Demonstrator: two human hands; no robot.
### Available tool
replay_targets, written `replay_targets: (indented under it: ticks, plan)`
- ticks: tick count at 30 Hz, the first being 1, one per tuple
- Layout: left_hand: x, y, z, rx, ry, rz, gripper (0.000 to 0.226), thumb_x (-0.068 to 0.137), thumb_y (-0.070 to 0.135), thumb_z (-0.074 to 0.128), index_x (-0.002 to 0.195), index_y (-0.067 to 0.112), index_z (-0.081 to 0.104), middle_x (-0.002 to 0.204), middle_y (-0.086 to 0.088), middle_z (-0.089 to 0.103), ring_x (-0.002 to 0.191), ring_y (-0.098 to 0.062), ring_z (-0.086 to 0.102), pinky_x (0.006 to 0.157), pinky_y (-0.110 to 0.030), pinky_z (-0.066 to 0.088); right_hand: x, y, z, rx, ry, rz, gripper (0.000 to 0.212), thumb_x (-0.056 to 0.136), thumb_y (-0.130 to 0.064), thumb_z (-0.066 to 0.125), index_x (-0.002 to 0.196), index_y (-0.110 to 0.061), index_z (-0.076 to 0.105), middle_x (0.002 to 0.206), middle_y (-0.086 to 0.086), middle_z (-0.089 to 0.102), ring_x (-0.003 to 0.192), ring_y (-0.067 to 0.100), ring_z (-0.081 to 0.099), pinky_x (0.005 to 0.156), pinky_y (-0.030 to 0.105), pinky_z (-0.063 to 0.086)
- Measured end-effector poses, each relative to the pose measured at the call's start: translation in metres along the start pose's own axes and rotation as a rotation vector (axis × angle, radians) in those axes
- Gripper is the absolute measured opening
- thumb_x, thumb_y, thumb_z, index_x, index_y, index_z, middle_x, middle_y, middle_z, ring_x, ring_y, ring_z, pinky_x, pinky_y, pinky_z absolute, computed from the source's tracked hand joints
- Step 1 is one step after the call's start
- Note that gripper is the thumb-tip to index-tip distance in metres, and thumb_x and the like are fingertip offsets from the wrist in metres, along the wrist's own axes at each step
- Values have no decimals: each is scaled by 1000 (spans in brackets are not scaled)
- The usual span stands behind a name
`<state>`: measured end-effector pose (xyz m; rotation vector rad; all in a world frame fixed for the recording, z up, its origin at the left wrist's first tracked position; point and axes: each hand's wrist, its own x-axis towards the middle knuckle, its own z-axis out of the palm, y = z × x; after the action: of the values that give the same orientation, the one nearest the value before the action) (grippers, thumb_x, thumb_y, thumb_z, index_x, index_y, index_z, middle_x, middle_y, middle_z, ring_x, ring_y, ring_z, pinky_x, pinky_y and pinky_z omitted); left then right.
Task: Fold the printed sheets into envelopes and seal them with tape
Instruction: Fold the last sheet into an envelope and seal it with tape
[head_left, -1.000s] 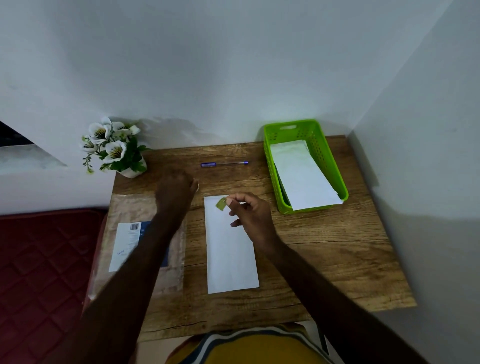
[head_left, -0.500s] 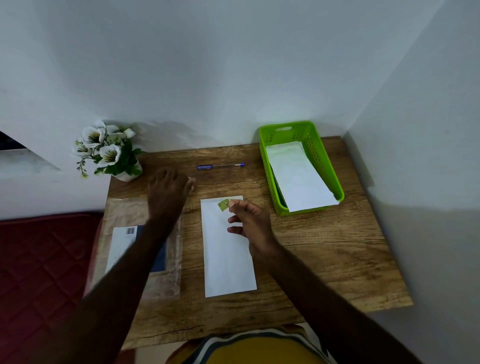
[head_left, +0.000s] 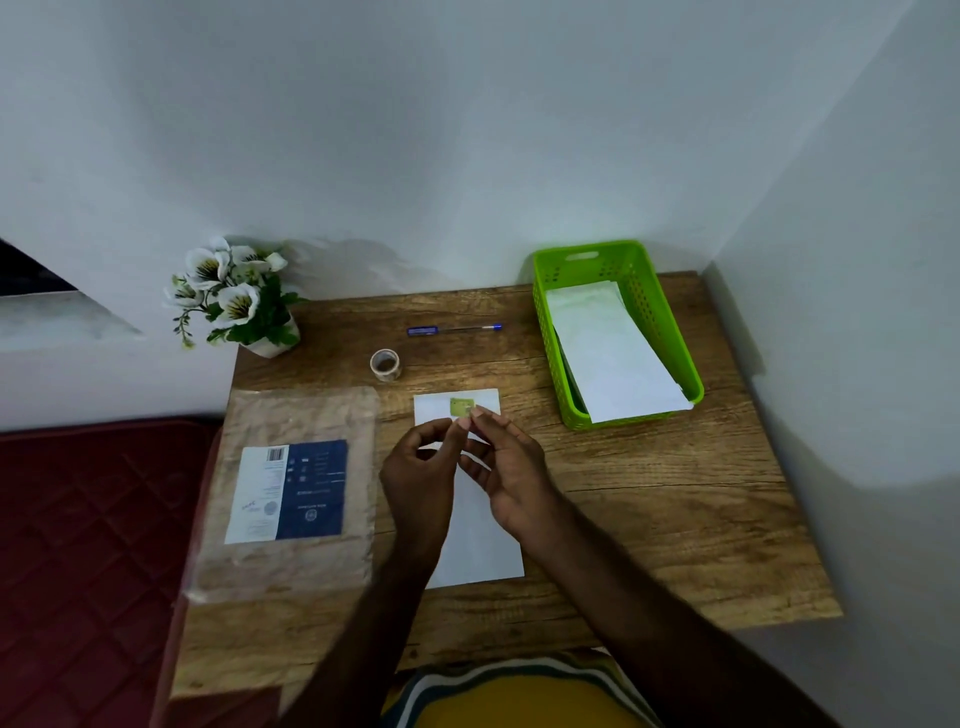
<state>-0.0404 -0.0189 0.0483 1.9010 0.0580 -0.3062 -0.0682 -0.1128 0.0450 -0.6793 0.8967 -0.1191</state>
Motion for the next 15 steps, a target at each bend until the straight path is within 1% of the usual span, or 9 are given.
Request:
replay_targets:
  ticks: [2,3,6,11,13,15]
  plan:
    - [-1,2,2,-25,8,-1,18,95,38,68,110,28,74,102,14,74,87,10,67,79,-17,54,-3,1,1,9,-8,3,21,94,-20,71,114,-14,73,108,6,78,101,24,73,71,30,59]
    - [-1,3,2,-27,20,-1,17,96,37,67,110,28,74,100,16,73,86,10,67,79,-19,55,-4,2,1,7,-7,5,22,94,-20,71,115,-14,73,108,6,78,101,23,73,70,30,59]
    - [1,4,3,-39,29,-12,21,98,35,66,112,23,75,96,20,70,89,4,68,83,-27,58,-6,2,1,2,-3,7,21,94,-21,71,115,-15,73,107,3,78,98,21,71,66,27,58]
    - [7,1,0,0,-24,-3,30,98,40,63,117,21,75,110,10,74,96,-6,69,86,-33,60,-7,3,-2,-17,17,-3,20,93,-23,73,112,-17,75,101,1,79,92,21,71,65,27,59]
    - [10,0,-2,24,-51,19,28,100,39,61,115,20,74,111,6,75,95,-9,70,84,-34,60,-8,4,-2,-34,39,3,18,90,-27,76,106,-19,76,98,2,79,89,21,73,63,28,59]
    - [13,-1,-3,84,-103,59,21,102,39,58,112,26,71,107,7,75,92,-9,70,82,-33,59,-8,4,-1,-60,82,0,20,87,-32,80,101,-19,77,93,1,79,84,19,73,61,29,59]
